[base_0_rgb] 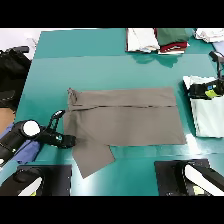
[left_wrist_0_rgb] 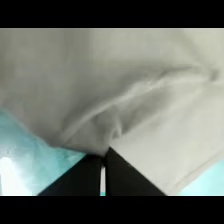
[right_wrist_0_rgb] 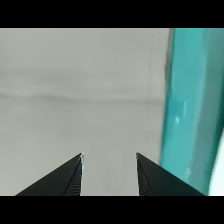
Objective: Fold the shirts.
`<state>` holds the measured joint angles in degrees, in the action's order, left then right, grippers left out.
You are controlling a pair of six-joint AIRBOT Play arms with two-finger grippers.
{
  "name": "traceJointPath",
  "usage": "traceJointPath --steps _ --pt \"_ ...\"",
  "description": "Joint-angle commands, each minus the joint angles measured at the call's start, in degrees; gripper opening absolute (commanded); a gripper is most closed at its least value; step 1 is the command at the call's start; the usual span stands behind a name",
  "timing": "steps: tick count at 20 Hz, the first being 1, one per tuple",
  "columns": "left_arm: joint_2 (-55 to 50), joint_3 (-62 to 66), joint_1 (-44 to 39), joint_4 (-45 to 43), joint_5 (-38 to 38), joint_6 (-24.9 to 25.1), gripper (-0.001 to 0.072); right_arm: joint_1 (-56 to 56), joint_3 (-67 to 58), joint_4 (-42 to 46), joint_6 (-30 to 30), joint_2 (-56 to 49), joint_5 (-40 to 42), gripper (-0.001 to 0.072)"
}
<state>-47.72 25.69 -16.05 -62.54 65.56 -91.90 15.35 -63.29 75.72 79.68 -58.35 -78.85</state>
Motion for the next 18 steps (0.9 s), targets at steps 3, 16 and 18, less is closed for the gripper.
traceJointPath --steps 3,16,18 --pt "0.04 7.52 -0.26 -2.14 2.49 0.46 0.0030 7.23 13.75 6.64 -1.90 3.52 -7.41 0.0394" --pt "0.04 8.11 -0.26 -2.25 2.62 1.09 0.0030 9.03 33.46 -0.98 -4.81 -1.62 2.16 0.0276" --pt "0.04 8.13 -0.26 -2.82 4.17 1.53 0.0029 6.08 30.99 -0.20 -4.83 1.11 2.16 0.0014"
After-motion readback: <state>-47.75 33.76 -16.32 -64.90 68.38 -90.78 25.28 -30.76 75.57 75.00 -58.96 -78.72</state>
